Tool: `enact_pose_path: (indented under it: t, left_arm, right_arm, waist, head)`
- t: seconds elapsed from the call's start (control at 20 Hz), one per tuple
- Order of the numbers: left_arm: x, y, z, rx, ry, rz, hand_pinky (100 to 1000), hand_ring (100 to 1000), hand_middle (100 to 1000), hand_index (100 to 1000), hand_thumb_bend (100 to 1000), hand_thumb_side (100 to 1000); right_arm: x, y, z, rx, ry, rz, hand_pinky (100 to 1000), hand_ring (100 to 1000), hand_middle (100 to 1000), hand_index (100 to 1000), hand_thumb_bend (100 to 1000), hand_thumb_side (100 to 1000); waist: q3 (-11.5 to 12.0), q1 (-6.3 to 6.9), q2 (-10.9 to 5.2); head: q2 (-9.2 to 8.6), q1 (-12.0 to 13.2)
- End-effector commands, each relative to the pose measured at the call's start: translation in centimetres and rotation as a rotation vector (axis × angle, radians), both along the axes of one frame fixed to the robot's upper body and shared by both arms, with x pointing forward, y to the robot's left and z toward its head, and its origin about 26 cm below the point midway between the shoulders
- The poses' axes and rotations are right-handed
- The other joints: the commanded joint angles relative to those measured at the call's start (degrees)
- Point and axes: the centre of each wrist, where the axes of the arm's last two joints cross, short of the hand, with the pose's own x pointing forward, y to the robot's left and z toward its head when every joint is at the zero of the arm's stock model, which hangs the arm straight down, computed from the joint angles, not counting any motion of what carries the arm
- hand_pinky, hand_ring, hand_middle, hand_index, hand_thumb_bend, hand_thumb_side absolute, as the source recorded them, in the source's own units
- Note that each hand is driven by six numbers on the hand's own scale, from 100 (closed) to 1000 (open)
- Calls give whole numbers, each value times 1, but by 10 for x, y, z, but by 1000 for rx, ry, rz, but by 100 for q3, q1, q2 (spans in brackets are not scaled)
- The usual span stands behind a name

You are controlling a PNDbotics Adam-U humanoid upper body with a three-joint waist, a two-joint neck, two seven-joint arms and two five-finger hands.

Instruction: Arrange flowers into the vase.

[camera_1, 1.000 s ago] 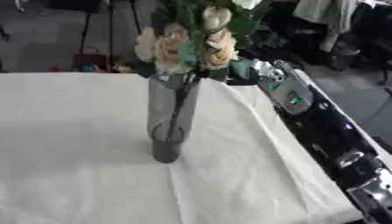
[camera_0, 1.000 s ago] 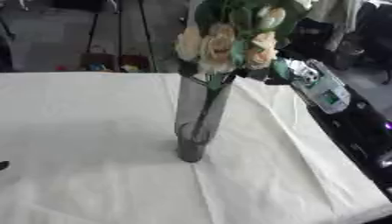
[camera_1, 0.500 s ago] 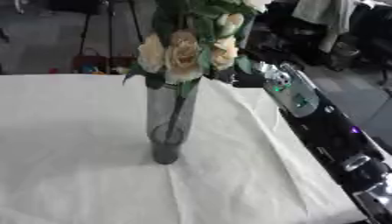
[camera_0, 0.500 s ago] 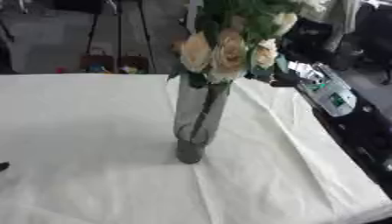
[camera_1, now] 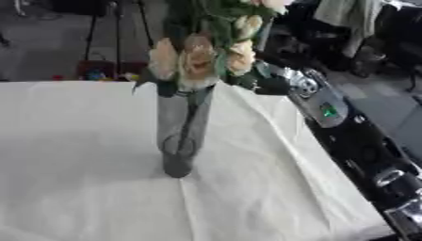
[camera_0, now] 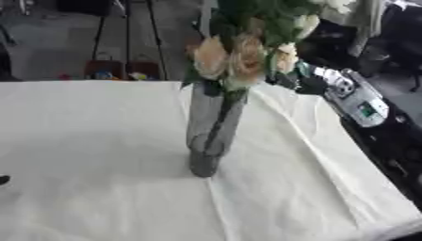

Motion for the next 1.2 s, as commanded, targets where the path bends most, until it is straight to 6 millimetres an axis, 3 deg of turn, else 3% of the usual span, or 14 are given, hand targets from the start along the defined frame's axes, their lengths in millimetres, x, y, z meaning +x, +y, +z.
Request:
enact_pose_path:
  t: [0.05,0.6,1.2]
  left_arm:
    - [2,-1,8,1,-28,-6,734,958,681,816,918,770]
    - [3,-1,9,0,-32,-3,734,958,681,816,917,770]
    - [3,1,11,-1,-37,5,733,959,681,816,917,770]
  right_arm:
    - [2,-8,15,-333,-196,273,1000,1000,1000,1000,248,929]
    - [-2,-26,10,-334,-167,230,1000,1000,1000,1000,213,923]
    - [-14,-60,4,-301,-138,142,1000,1000,1000,1000,180,896]
  waist:
    - [-16,39,-79]
    - [-35,41,-82]
    - [-103,53,-71]
  head:
    - [-25,12]
    - [-34,32]
    - [-58,58]
